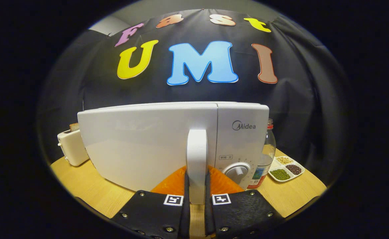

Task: Open the microwave, put the food inside, and close the microwave door.

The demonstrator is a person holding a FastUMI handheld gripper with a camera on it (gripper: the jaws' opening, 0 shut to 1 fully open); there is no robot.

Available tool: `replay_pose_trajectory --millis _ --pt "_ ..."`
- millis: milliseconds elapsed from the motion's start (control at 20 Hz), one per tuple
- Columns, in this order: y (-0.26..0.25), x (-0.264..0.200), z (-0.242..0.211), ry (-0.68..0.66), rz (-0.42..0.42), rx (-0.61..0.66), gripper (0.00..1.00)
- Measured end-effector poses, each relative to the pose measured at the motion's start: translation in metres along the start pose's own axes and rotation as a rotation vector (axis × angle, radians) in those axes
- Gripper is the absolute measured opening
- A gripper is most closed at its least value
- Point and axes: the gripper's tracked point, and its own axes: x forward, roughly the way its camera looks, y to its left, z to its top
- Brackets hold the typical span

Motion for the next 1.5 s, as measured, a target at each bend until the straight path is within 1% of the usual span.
replay_pose_trajectory --millis 150,450,500,750,900,1100,1250,1400,1500 --pt "0.000 -0.003 0.001 0.013 0.011 0.020 0.17" --pt "0.000 -0.008 0.000 0.027 0.008 0.007 0.17" --pt "0.002 -0.009 0.001 0.023 0.001 -0.007 0.09" --pt "0.000 -0.009 0.002 0.028 -0.005 -0.027 0.09" --pt "0.000 -0.010 0.002 0.038 -0.023 -0.007 0.09" --pt "0.001 -0.012 0.000 0.051 -0.031 -0.019 0.09" --pt "0.007 -0.038 -0.003 0.016 -0.035 -0.083 0.09" --pt "0.011 -0.050 -0.009 0.050 -0.042 -0.028 0.09" --pt "0.017 -0.063 -0.012 0.066 -0.038 -0.030 0.09"
